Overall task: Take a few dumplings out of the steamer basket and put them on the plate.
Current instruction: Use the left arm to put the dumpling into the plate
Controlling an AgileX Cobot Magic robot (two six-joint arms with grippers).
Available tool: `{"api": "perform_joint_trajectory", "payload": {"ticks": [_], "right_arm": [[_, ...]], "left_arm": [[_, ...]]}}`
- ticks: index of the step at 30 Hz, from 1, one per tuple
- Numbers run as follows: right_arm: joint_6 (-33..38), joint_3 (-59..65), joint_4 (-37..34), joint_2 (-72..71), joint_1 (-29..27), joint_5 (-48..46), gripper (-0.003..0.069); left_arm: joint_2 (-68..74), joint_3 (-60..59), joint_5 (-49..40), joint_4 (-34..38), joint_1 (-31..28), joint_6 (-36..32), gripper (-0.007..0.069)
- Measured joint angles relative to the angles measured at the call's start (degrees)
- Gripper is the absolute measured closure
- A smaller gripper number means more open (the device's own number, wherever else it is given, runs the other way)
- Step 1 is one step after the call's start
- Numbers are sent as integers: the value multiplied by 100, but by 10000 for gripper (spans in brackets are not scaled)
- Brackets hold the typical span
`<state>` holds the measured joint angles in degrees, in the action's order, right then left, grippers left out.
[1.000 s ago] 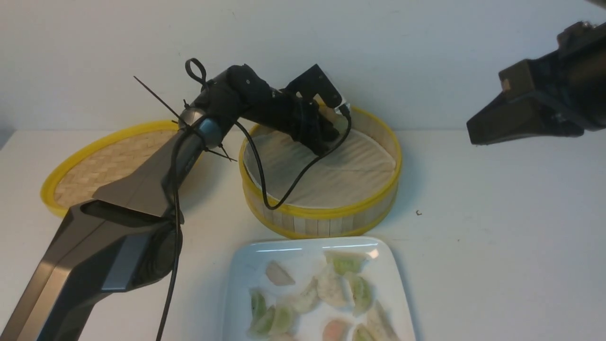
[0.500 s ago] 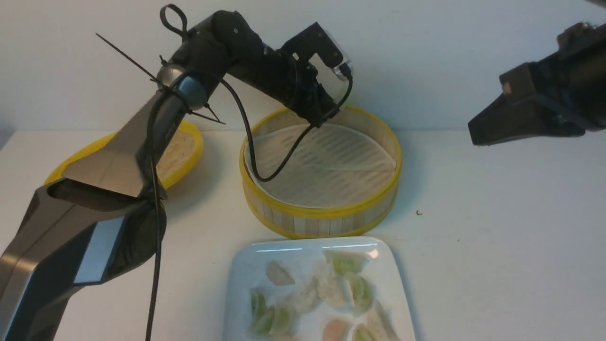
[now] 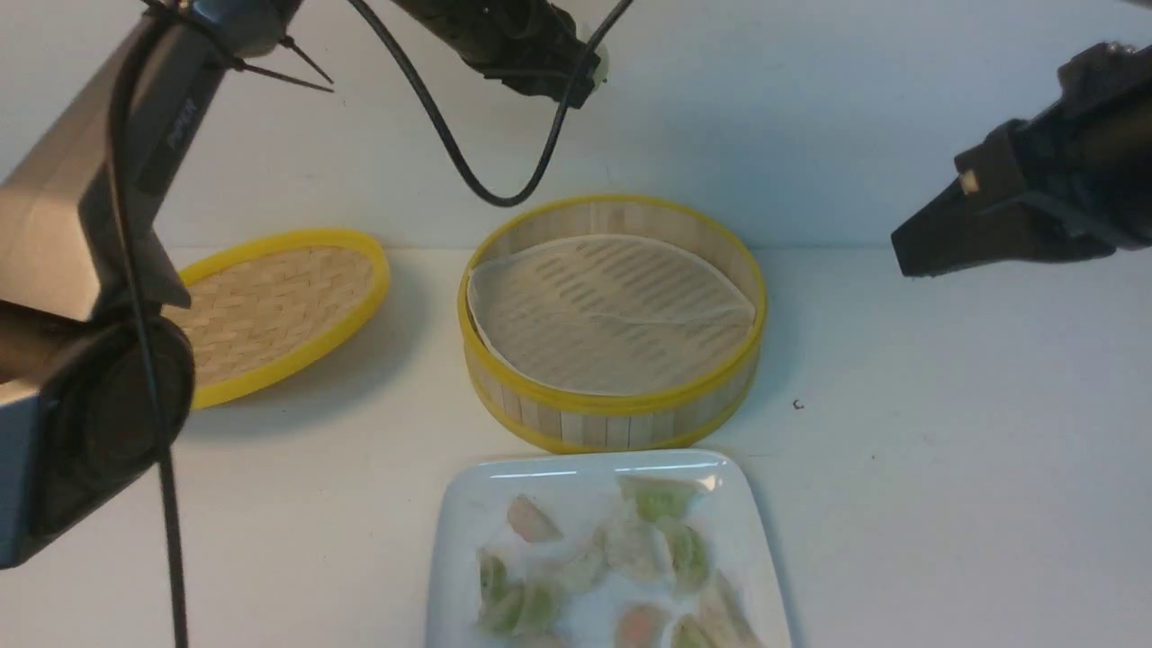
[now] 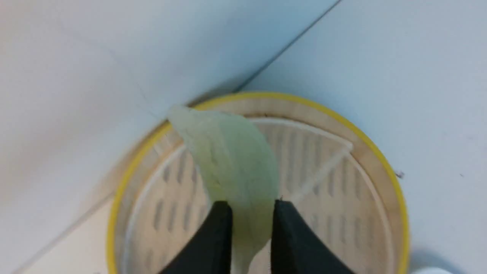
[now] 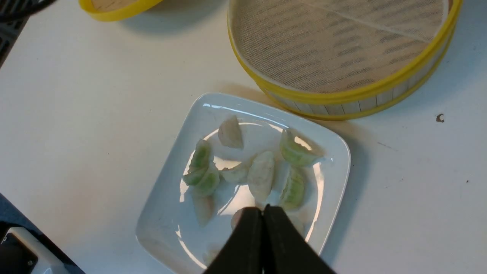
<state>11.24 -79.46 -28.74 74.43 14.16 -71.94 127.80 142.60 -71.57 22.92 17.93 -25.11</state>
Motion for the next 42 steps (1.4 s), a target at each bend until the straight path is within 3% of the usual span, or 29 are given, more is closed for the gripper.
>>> {"api": "perform_joint_trajectory", "payload": {"ticks": [13, 18, 24, 28, 32, 36, 39, 42], "right_arm": [[213, 0, 124, -252, 0, -18, 672], [403, 0, 124, -252, 0, -24, 672], [620, 0, 124, -252, 0, -24, 672], [646, 0, 124, -252, 0, -24, 672], [656, 5, 131, -342, 0, -24, 672], [642, 5, 194, -638, 0, -24, 672], [518, 39, 328, -1186, 0, -24, 671], [370, 360, 451, -2061, 0, 62, 671]], "left_arm": [[-2707, -5191, 6, -19, 1236, 111, 522], [-2720, -6238, 100, -25, 1811, 87, 522], [-2217, -6492, 756, -206, 2113, 86, 518], [-1915, -6492, 1150, -232, 2113, 126, 443], [-1805, -6468, 1224, -354, 2113, 305, 243], [-1805, -6201, 1056, -646, 2113, 708, 167], [-1876, -5847, 713, -898, 2113, 1183, 210], [-2267, -5702, 492, -1126, 2113, 1507, 392]]}}
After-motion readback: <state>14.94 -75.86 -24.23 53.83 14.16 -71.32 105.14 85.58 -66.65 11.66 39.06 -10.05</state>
